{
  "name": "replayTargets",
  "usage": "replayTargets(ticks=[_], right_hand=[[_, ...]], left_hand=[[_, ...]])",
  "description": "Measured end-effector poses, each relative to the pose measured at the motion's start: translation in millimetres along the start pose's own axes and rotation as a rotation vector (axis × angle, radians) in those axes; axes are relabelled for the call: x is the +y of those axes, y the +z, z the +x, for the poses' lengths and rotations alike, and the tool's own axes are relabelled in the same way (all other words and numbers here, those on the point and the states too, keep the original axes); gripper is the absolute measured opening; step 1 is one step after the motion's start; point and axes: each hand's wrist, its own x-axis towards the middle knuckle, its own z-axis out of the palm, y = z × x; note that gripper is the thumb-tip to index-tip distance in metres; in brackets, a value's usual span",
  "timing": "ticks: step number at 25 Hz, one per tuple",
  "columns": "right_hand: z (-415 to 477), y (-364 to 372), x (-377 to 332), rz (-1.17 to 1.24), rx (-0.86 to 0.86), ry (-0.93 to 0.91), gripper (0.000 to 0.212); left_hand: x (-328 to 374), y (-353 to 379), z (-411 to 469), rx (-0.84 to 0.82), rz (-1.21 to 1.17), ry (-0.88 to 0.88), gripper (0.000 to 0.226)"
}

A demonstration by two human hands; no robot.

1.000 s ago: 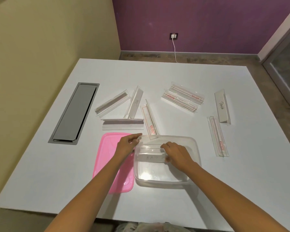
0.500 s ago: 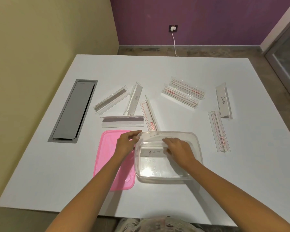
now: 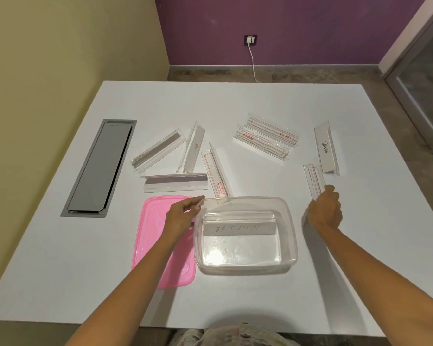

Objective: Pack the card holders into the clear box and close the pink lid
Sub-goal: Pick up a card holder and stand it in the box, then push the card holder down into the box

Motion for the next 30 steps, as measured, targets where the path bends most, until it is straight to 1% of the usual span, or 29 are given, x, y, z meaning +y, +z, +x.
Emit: replayTargets(ticks=[2, 5, 7, 9, 10, 12, 13, 14, 16, 18, 20, 21, 25, 27, 30], right_hand=[[3.8, -1.2, 2.1, 0.056, 0.007, -0.001, 0.053], [8.4, -3.5, 2.6, 0.088, 0.069, 0.010, 0.053], [11.5, -5.8, 0.8, 0.084, 0.124, 0.018, 0.048], [12.1, -10.7, -3.5, 0.129, 0.112, 0.035, 0.035], [11.3, -14.6, -6.7, 0.198, 0.058, 0.060, 0.033], [5.4, -25.2, -13.0, 0.427, -0.160, 0.139, 0.058], [0.1, -30.9, -16.7, 0.548, -0.255, 0.169, 0.067], [-5.9, -35.8, -20.2, 0.644, -0.319, 0.171, 0.070], [-18.1, -43.4, -24.9, 0.787, -0.401, 0.100, 0.064], [-33.6, -50.7, -32.2, 0.862, -0.489, -0.022, 0.059], [-50.8, -54.9, -38.6, 0.841, -0.567, -0.154, 0.063], [-58.0, -55.8, -41.4, 0.792, -0.593, -0.234, 0.064], [-80.8, -54.9, -52.1, 0.495, -0.718, -0.583, 0.065], [-87.2, -44.8, -54.7, 0.356, -0.738, -0.661, 0.065], [-90.0, -23.1, -53.6, 0.205, -0.743, -0.692, 0.065]], left_hand=[[0.1, 0.1, 0.4, -0.003, -0.012, -0.003, 0.029], [-0.3, 0.2, 1.4, -0.001, -0.024, -0.008, 0.029], [-1.0, 0.0, 2.3, 0.001, -0.026, -0.009, 0.029], [-2.1, 0.4, 2.6, 0.001, -0.028, -0.012, 0.029], [-2.8, 0.8, 2.8, 0.003, -0.030, -0.014, 0.029], [-3.8, 1.8, 3.2, 0.007, -0.033, -0.016, 0.030], [-4.1, 2.4, 3.5, 0.010, -0.034, -0.018, 0.030], [-4.3, 2.7, 4.1, 0.013, -0.037, -0.022, 0.030], [-4.6, 3.0, 5.0, 0.025, -0.053, -0.041, 0.031], [-4.6, 2.8, 5.5, 0.032, -0.073, -0.056, 0.030], [-5.0, 2.7, 5.5, 0.030, -0.087, -0.063, 0.031], [-5.2, 2.6, 5.3, 0.029, -0.092, -0.064, 0.031], [-5.5, 1.8, 4.6, 0.031, -0.098, -0.064, 0.030], [-5.6, 0.4, 4.8, 0.017, -0.101, -0.069, 0.031], [-6.3, -2.6, 4.6, -0.010, -0.115, -0.064, 0.029]])
